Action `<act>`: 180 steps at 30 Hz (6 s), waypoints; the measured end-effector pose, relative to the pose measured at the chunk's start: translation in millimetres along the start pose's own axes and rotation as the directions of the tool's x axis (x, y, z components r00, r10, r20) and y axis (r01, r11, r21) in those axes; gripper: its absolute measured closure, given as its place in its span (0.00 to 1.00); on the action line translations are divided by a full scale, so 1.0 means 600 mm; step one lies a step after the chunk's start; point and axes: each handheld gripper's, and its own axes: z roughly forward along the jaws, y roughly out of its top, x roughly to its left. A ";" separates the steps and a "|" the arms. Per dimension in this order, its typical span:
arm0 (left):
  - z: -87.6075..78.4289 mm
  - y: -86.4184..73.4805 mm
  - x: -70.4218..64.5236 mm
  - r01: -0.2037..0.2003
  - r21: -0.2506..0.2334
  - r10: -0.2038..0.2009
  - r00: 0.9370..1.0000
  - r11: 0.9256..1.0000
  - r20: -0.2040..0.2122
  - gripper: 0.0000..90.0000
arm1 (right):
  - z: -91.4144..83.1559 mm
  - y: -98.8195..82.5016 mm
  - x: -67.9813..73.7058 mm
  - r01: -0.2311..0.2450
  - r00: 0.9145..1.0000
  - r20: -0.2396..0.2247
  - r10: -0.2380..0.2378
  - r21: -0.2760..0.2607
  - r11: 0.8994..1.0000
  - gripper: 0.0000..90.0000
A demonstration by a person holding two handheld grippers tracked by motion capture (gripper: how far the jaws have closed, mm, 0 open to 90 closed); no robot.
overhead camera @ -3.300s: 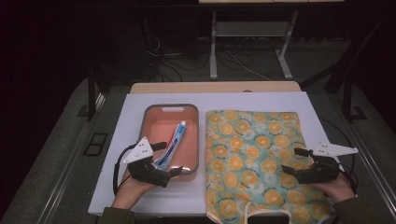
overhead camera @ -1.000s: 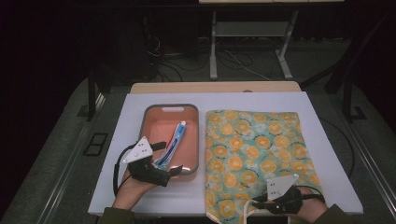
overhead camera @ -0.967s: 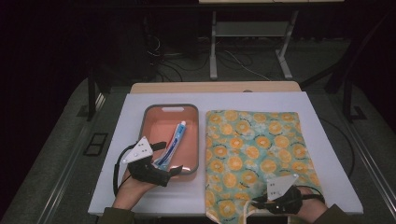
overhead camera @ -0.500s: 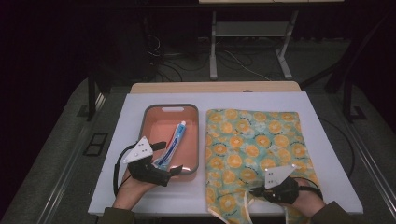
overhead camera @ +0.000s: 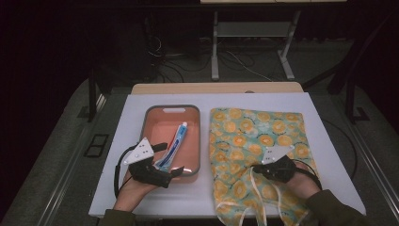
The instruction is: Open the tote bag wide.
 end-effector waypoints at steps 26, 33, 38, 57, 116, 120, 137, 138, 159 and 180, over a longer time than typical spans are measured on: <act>0.000 0.000 -0.001 0.000 0.000 0.000 1.000 1.000 0.001 0.00 | 0.096 0.104 0.142 0.098 0.967 -0.235 -0.096 -0.002 0.995 0.65; 0.000 0.000 0.000 0.000 -0.002 0.000 1.000 1.000 0.004 0.00 | 0.103 0.113 0.146 0.106 0.970 -0.219 -0.108 -0.021 0.994 1.00; 0.000 0.000 0.000 -0.001 -0.003 0.001 1.000 1.000 0.003 0.00 | 0.097 0.120 0.124 0.077 0.983 -0.165 -0.081 -0.028 0.997 1.00; 0.000 0.000 0.001 0.007 -0.007 -0.007 1.000 1.000 0.007 0.00 | 0.123 0.189 -0.068 -0.218 0.971 0.092 0.220 -0.031 0.975 0.99; 0.001 0.000 -0.001 -0.001 0.004 0.001 1.000 1.000 -0.003 0.00 | 0.018 0.023 0.000 -0.136 0.990 -0.028 0.136 0.001 0.991 1.00; 0.001 0.000 -0.001 0.000 0.002 0.000 1.000 1.000 -0.002 0.00 | 0.048 0.053 -0.008 -0.164 0.986 -0.035 0.164 0.004 0.987 0.99; 0.001 0.000 -0.001 0.000 0.001 0.000 1.000 1.000 -0.002 0.00 | -0.012 0.067 0.032 -0.144 0.983 -0.131 0.128 -0.116 0.983 0.53; 0.001 0.000 -0.001 0.000 0.001 0.000 1.000 1.000 -0.002 0.00 | -0.012 0.067 0.032 -0.144 0.983 -0.131 0.128 -0.116 0.983 0.53; 0.001 0.000 -0.001 0.003 -0.003 -0.003 1.000 1.000 -0.001 0.00 | 0.032 0.067 0.153 -0.020 0.936 -0.353 0.011 -0.022 1.000 0.76; 0.001 0.000 -0.001 0.000 0.000 0.000 1.000 1.000 -0.002 0.00 | -0.072 0.038 -0.020 -0.224 0.975 -0.059 0.216 -0.211 0.951 0.98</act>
